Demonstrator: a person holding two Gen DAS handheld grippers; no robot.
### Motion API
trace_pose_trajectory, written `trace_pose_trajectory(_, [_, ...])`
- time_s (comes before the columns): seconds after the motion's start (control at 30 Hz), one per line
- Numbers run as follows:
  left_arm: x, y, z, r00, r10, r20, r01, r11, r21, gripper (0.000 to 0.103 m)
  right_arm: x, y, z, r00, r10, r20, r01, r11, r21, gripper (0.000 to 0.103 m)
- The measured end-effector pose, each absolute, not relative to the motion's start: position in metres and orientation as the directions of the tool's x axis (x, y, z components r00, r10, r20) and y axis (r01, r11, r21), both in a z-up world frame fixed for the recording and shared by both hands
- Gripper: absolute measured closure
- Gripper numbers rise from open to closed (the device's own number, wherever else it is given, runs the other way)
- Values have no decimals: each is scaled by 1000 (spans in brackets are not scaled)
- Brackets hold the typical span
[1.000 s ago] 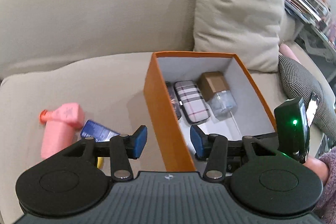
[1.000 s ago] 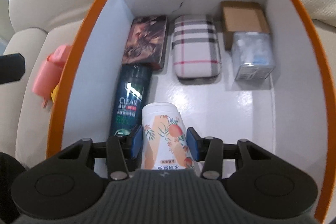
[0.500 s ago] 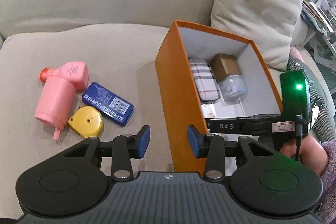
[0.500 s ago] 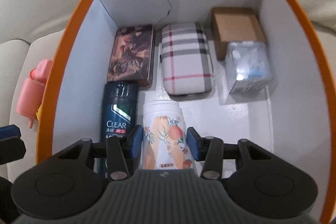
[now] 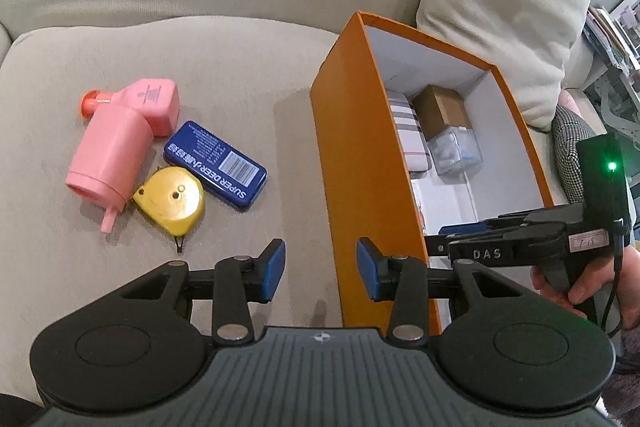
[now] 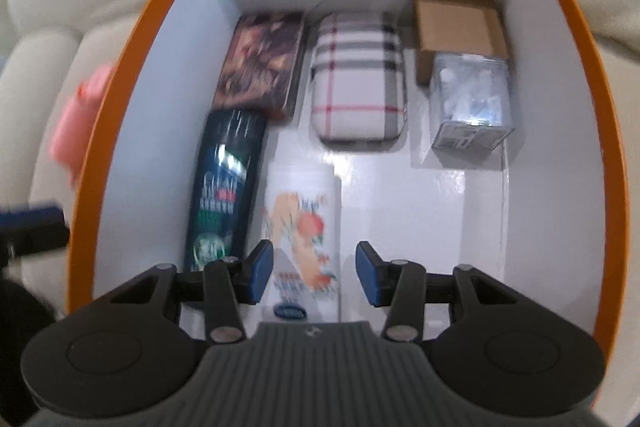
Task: Organize rigid objects
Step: 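Lower the shampoo bottle and white tub into the shoebox, open both tools, then move both tools back toward the pink items on the sofa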
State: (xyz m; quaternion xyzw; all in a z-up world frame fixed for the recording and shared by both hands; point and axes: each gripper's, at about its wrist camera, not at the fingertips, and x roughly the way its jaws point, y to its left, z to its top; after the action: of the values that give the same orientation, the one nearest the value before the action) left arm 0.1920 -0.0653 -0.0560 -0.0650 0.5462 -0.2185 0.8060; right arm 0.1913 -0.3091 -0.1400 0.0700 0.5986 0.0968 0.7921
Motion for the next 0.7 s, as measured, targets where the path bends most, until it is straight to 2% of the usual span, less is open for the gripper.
trace_pose_trajectory(0.1, [190,-65,-57,305,-424,-853,280,896,-346,55,193,-303,-146,238,230,-943,-98,972,213,68])
trace_pose_trajectory(0.17, [189,-63,-56,307,-424,-852,277,897,-346,55,194,-303,-147,247,252,-936,-89,967,237,70])
trace_pose_trajectory(0.7, [188,-49,-48,326,-426,-844,284,896,-342,55,198,-293,-128,316,210,-925,-137,975,175,71])
